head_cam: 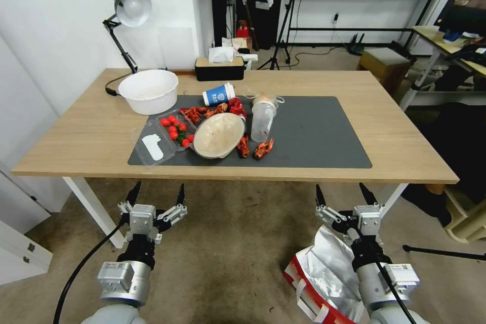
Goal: Pick up the food delivery bag from the floor and place it on the table.
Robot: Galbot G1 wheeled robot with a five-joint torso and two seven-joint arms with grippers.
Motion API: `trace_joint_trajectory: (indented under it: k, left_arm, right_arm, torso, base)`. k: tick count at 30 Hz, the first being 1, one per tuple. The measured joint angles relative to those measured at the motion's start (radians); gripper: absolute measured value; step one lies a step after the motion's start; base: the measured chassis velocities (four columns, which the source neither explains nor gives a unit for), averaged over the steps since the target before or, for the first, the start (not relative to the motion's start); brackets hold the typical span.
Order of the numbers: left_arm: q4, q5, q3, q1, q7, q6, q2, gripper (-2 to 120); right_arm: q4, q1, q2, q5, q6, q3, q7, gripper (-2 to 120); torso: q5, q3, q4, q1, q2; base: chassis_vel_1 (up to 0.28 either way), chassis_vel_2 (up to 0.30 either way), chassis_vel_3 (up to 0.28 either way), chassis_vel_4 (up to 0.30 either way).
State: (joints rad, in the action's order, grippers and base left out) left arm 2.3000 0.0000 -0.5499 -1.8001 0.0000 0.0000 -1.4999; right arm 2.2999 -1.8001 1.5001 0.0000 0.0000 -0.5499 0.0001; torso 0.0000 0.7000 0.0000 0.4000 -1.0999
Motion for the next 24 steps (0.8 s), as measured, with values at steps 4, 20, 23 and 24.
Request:
trace_joint_trajectory:
  k: [4, 20, 23, 24]
  left_arm:
    - [0.0, 0.0, 0.0, 0.0, 0.0, 0.0, 0.0, 100]
    - [0.0, 0.0, 0.0, 0.0, 0.0, 0.0, 0.0, 100]
    - [0.0, -0.003, 0.0, 0.003, 0.001, 0.002, -0.001, 100]
    - [0.0, -0.007, 0.0, 0.007, 0.001, 0.006, -0.003, 100]
  right_arm:
    - [0.0, 0.0, 0.0, 0.0, 0.0, 0.0, 0.0, 100]
    - [0.0, 0.0, 0.0, 0.0, 0.0, 0.0, 0.0, 100]
    - [0.001, 0.001, 0.0, 0.002, -0.003, -0.001, 0.0, 100]
    - [0.004, 0.005, 0.0, 0.008, -0.012, -0.005, 0.0, 100]
  torso:
    - [0.0, 0.0, 0.0, 0.0, 0.0]
    - [0.0, 0.0, 0.0, 0.0, 0.0]
    - [0.0002, 0.0, 0.0, 0.0, 0.0]
    - [0.0001, 0.0, -0.0001, 0.0, 0.0]
  base:
    - [0.0, 0.0, 0.0, 0.0]
    - [0.0, 0.0, 0.0, 0.0]
    - [0.0, 0.0, 0.0, 0.0]
    - [0.0, 0.0, 0.0, 0.0]
